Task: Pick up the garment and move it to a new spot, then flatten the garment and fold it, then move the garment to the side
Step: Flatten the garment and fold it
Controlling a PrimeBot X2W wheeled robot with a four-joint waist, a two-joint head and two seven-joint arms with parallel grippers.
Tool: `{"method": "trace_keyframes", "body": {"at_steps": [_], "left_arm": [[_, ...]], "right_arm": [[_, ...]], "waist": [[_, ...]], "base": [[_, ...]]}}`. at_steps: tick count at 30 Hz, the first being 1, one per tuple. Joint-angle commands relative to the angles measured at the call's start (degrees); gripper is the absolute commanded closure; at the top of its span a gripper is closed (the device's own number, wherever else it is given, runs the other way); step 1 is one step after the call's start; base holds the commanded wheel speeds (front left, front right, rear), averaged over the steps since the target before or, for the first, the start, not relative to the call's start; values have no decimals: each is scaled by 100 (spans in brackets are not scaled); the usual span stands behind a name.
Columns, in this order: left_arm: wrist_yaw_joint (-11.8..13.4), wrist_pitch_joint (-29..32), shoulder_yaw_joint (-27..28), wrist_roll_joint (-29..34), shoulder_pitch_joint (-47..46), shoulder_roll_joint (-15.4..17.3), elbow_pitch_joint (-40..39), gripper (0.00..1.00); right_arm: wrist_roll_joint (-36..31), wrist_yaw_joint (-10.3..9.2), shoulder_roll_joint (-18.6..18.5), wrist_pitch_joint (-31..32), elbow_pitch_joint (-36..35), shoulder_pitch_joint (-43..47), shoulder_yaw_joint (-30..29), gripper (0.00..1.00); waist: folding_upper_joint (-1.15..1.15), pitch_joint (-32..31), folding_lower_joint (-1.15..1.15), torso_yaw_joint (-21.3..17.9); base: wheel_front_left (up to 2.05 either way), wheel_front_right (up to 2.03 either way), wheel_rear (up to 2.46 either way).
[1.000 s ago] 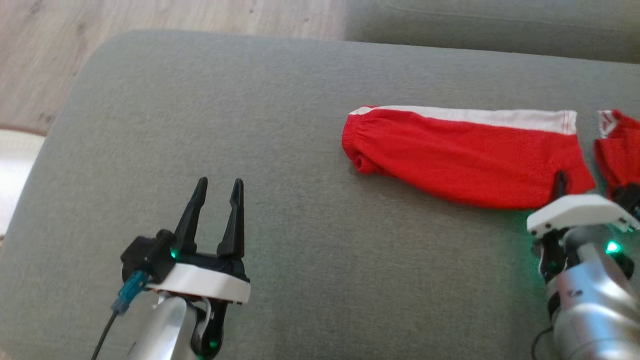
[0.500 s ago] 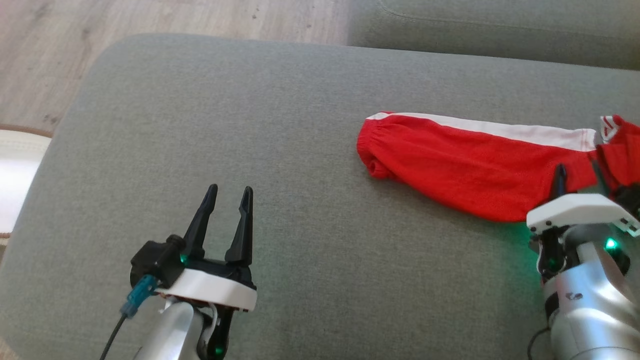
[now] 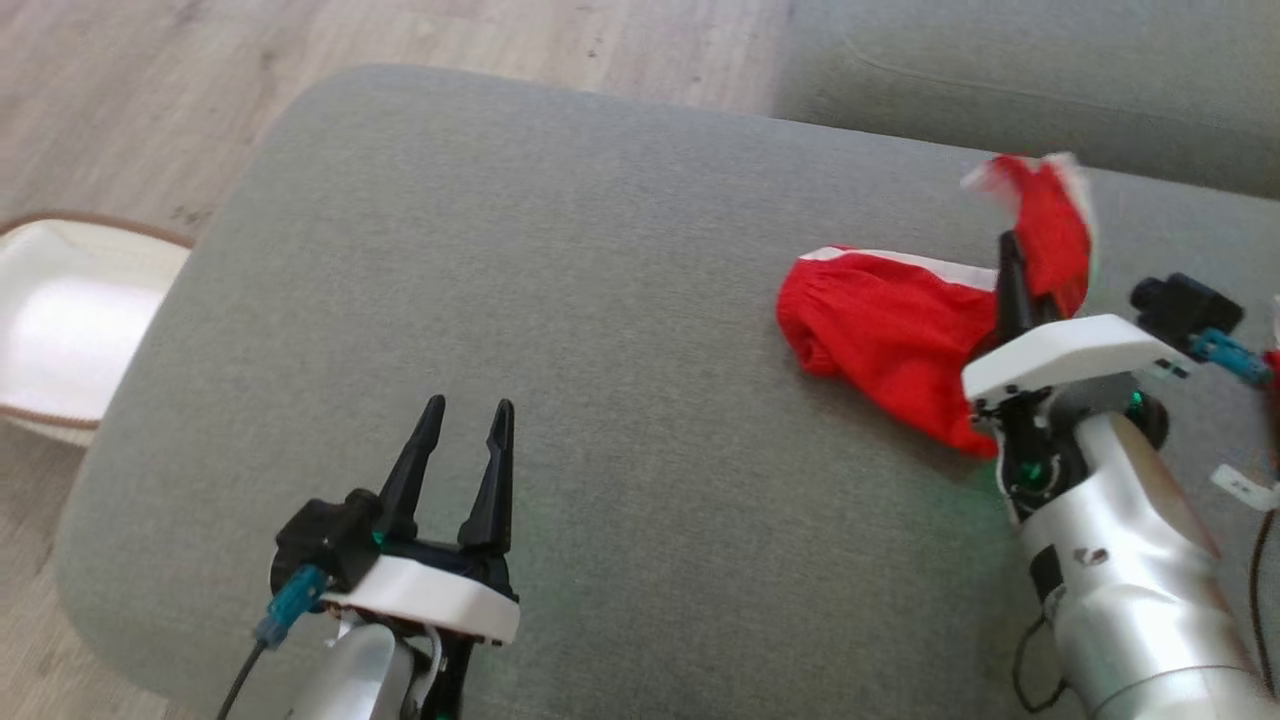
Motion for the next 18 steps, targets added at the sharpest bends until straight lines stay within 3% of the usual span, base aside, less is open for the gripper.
{"method": "trace_keyframes", "body": {"at_steps": [1,10,18], "left_arm": [[9,-30,162,-23,-100,73,-130,0],[9,-30,293,-195,12,26,-337,0],[9,-30,329,-171,131,50,-347,0]], "right_arm": [[65,-4,95,-93,-207,-217,230,100],[419,-4,96,-319,60,-163,842,100],[406,-4,96,-217,405,-65,1522,100]], "waist": [[0,-35,0,132],[0,-100,0,626],[0,-97,0,727]], "base": [[0,0,0],[0,0,0],[0,0,0]]}}
